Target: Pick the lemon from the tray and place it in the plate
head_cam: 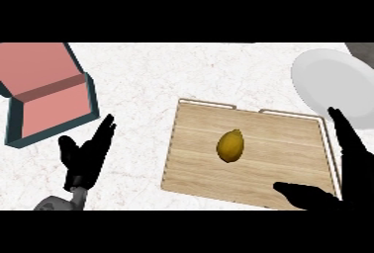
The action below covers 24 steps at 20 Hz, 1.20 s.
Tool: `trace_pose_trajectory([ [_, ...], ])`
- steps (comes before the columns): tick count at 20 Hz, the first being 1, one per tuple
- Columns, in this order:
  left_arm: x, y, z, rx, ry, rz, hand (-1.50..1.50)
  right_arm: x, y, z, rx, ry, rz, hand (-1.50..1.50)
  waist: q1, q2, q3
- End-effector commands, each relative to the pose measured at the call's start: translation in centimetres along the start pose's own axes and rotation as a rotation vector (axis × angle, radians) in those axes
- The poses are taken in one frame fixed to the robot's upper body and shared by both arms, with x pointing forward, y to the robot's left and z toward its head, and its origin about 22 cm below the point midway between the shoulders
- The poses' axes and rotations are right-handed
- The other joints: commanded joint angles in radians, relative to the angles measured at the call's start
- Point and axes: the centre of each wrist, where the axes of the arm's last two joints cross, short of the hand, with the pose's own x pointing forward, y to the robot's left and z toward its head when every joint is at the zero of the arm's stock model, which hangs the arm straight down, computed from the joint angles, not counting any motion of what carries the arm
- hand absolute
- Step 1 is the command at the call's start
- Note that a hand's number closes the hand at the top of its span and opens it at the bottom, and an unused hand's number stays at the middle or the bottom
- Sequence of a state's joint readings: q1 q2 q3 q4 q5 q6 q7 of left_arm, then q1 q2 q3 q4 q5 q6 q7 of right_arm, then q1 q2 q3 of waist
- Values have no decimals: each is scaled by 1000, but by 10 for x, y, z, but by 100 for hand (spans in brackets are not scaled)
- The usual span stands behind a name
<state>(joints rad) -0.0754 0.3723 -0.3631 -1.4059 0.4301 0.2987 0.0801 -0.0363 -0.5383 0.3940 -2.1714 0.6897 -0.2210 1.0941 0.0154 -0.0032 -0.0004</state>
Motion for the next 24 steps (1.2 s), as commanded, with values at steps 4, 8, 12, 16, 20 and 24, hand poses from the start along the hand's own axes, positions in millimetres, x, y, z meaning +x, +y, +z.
trace_pose_trajectory([
  [4, 4, -4, -9, -13, 67, 20, 0, 57, 39, 2, 30, 110, 66, -150, -1, 5, -2],
  [8, -7, -13, -4, -8, 79, 13, 0, 70, 52, 2, 98, 161, 116, -150, -7, 3, -2],
  [12, -5, 9, 3, -18, 83, 7, 0, 86, 73, -1, 162, 186, 70, -150, -2, 3, -1],
  [16, -3, -3, 6, -5, 77, 12, 0, 82, 68, -11, 162, 191, 69, -150, -12, 2, 0],
  [20, -16, -1, 7, 3, 77, -6, 0, 83, 102, -22, 144, 201, 115, -150, -10, 5, 0],
  [24, -22, 6, 2, -7, 92, 6, 0, 84, 115, -1, 148, 238, 167, -150, -18, 4, -1],
])
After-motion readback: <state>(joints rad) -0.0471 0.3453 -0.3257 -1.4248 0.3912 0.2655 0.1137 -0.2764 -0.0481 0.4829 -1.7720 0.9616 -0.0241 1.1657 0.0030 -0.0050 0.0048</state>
